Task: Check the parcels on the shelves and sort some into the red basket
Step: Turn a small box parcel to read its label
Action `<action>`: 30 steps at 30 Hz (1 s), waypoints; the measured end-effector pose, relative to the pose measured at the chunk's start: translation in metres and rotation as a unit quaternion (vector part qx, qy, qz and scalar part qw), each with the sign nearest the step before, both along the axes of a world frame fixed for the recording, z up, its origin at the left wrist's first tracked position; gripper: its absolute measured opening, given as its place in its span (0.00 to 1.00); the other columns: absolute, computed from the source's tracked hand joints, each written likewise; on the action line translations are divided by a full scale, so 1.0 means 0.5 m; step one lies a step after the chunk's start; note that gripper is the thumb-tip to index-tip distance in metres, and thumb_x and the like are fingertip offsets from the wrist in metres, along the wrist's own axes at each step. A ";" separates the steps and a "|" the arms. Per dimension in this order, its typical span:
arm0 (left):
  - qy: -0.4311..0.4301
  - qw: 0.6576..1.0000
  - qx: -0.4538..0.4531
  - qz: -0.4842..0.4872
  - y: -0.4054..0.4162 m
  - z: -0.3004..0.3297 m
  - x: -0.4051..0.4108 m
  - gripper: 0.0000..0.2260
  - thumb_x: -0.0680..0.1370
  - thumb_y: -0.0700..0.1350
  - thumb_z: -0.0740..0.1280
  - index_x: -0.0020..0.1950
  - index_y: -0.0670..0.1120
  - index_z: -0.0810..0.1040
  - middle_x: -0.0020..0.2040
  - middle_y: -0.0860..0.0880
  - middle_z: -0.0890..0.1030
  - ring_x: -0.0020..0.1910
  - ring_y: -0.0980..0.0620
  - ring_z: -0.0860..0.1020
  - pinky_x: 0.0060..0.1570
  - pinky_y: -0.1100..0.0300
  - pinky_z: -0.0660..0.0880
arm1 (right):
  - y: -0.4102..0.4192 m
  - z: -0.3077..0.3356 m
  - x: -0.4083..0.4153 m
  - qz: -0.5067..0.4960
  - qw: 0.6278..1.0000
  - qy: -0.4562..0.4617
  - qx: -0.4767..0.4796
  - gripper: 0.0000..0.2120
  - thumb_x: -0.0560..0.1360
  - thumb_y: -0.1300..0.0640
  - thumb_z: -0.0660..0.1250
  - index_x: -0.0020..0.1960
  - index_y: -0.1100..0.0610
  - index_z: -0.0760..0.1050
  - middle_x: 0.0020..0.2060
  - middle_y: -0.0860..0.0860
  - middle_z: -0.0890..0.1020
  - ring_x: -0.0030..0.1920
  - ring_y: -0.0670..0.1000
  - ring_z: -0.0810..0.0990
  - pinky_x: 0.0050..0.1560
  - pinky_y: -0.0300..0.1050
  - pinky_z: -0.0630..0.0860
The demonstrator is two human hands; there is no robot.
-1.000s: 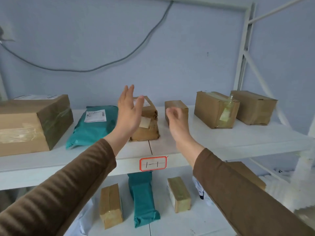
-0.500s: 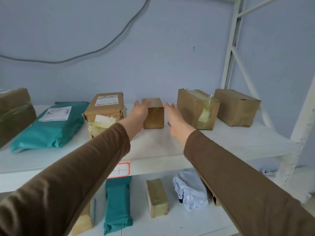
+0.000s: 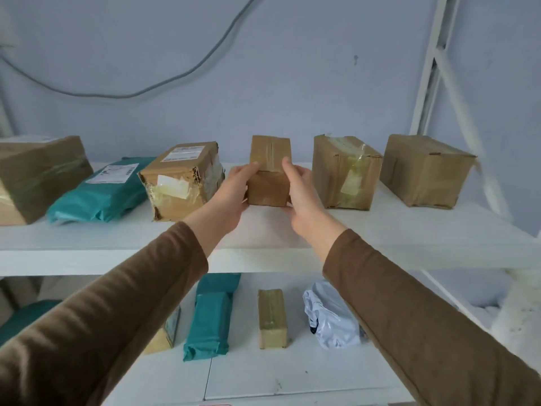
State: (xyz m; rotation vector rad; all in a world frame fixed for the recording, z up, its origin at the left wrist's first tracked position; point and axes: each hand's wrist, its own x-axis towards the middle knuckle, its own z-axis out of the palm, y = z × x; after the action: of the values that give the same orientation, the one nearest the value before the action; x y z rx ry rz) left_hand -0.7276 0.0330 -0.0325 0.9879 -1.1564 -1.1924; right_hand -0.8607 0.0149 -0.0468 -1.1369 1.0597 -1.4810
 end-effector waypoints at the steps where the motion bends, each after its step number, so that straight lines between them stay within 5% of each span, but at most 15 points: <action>1: -0.002 1.000 -0.025 -0.014 0.035 -0.004 0.001 0.18 0.82 0.54 0.68 0.69 0.48 0.75 0.62 0.48 0.80 0.64 0.46 0.79 0.69 0.51 0.74 | 0.035 -0.002 -0.005 0.001 1.000 -0.013 -0.015 0.24 0.76 0.35 0.67 0.65 0.46 0.69 0.57 0.49 0.82 0.58 0.51 0.81 0.63 0.53 0.77; 4: 0.000 0.996 -0.080 -0.046 0.147 -0.028 0.014 0.17 0.83 0.48 0.68 0.71 0.47 0.73 0.62 0.48 0.83 0.64 0.48 0.80 0.68 0.51 0.75 | 0.151 -0.023 -0.020 0.006 0.997 -0.051 -0.055 0.18 0.79 0.45 0.70 0.65 0.49 0.69 0.56 0.50 0.82 0.54 0.50 0.82 0.51 0.47 0.78; 8: -0.007 0.994 -0.091 -0.067 0.287 -0.084 0.037 0.17 0.83 0.48 0.67 0.72 0.49 0.73 0.68 0.47 0.81 0.66 0.49 0.80 0.67 0.52 0.76 | 0.293 -0.090 -0.023 0.037 0.991 -0.112 -0.064 0.16 0.75 0.47 0.70 0.59 0.47 0.72 0.55 0.48 0.83 0.53 0.48 0.81 0.52 0.47 0.77; 13: -0.026 0.995 -0.080 -0.049 0.395 -0.164 0.069 0.13 0.84 0.49 0.66 0.68 0.49 0.78 0.64 0.44 0.79 0.54 0.57 0.80 0.59 0.52 0.76 | 0.419 -0.178 -0.005 0.043 0.982 -0.182 -0.002 0.32 0.73 0.43 0.69 0.72 0.57 0.71 0.67 0.60 0.80 0.61 0.55 0.79 0.60 0.53 0.75; 18: -0.013 0.997 -0.069 -0.025 0.460 -0.218 0.082 0.11 0.84 0.41 0.66 0.64 0.49 0.83 0.59 0.49 0.79 0.49 0.55 0.78 0.54 0.58 0.76 | 0.511 -0.238 -0.004 0.093 0.957 -0.263 0.073 0.30 0.80 0.39 0.58 0.75 0.56 0.73 0.70 0.63 0.77 0.63 0.58 0.77 0.63 0.53 0.73; 24: 0.006 0.995 -0.072 -0.063 0.521 -0.255 0.079 0.14 0.85 0.37 0.63 0.62 0.47 0.85 0.65 0.44 0.82 0.52 0.53 0.80 0.63 0.52 0.79 | 0.583 -0.285 0.007 0.153 0.925 -0.329 0.113 0.47 0.65 0.34 0.71 0.77 0.59 0.70 0.74 0.64 0.73 0.68 0.62 0.73 0.63 0.53 0.75; 30: 0.041 0.995 -0.023 -0.089 0.530 -0.278 0.068 0.09 0.85 0.45 0.65 0.62 0.47 0.82 0.52 0.52 0.81 0.46 0.55 0.80 0.50 0.61 0.79 | 0.592 -0.284 -0.016 0.038 0.971 -0.216 0.098 0.29 0.79 0.37 0.60 0.72 0.54 0.76 0.66 0.60 0.81 0.62 0.56 0.80 0.57 0.52 0.79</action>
State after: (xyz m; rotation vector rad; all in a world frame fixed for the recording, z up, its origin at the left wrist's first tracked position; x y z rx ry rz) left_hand -0.6938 0.2979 -0.1714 0.8055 -1.2201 -1.3301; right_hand -0.8684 0.3110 -0.1890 -0.6662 0.8258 -1.4421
